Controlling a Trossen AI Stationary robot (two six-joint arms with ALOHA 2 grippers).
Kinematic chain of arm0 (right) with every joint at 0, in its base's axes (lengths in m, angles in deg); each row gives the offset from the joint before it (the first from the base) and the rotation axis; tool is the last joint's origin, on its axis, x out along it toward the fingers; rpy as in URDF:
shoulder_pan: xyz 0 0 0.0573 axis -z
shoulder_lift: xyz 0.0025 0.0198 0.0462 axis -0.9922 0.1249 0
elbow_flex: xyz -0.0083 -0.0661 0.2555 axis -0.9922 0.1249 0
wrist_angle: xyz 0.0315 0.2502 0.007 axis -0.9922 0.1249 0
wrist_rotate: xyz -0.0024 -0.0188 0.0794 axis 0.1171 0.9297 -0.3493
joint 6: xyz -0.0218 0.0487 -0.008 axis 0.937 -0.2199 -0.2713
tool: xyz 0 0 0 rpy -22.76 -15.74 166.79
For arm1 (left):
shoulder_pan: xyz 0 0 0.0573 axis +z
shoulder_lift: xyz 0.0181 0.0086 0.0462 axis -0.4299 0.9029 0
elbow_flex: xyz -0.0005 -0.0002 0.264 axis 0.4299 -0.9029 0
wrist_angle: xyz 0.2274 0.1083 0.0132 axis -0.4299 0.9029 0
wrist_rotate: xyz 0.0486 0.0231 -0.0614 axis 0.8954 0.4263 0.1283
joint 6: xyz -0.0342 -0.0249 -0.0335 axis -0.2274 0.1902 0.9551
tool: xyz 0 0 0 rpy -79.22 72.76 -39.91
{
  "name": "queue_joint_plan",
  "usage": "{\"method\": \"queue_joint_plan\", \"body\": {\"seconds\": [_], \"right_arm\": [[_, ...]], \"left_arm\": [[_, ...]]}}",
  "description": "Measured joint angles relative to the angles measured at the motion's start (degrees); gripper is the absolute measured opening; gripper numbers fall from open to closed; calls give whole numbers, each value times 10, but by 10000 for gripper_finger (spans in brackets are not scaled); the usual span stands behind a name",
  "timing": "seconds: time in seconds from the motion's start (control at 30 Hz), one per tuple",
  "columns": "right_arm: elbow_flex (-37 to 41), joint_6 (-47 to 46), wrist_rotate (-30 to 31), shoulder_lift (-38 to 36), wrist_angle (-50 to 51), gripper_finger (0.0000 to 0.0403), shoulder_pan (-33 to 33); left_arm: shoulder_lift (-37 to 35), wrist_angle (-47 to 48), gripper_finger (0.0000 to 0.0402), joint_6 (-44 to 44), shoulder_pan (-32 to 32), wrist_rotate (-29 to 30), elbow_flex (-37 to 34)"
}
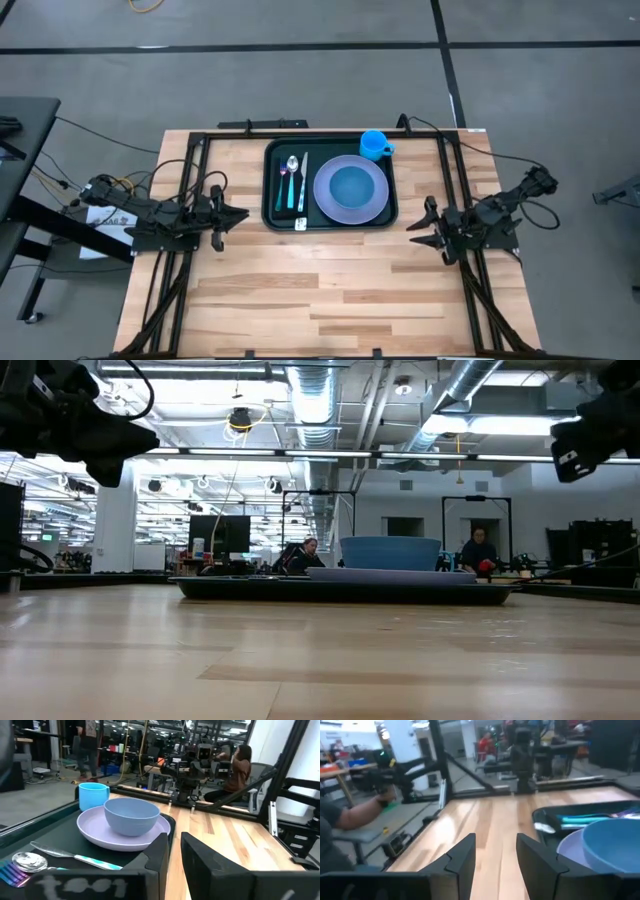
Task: Set up tray
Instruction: Return to Home Position
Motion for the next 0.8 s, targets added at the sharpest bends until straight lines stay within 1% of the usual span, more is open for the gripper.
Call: {"method": "queue_joint_plan", "body": {"seconds": [0.03,0.1,0.17,0.27,0.3,0.37,0.43,0.47,0.53,0.6,0.7,0.8], "right_arm": [[1,0,10,0,-3,135,0],[6,-4,52,0,-10,134,0],[7,-4,107,0,-14,133,1],[7,5,200,0,-15,133,1],[7,11,233,0,-14,133,1],[7,19,292,3,-12,134,1],[7,31,333,10,-9,134,1],[7,40,343,15,-8,134,1],[7,62,344,30,-8,134,1],[7,62,343,48,-8,133,1],[7,41,343,77,-8,133,1],[7,16,343,101,-8,134,1]], "left_arm": [[0,0,41,0,0,6,0],[0,-1,41,6,0,39,0],[0,0,41,17,0,91,0],[0,3,41,12,0,141,0],[0,4,41,7,0,151,-1],[0,5,41,-6,0,152,-1],[0,3,41,-20,0,130,-1],[0,3,41,-25,0,110,-1],[5,1,41,-36,0,66,-1],[10,1,41,-48,0,42,-1],[22,1,41,-60,0,44,-1],[26,1,41,-71,0,61,-1]]}}
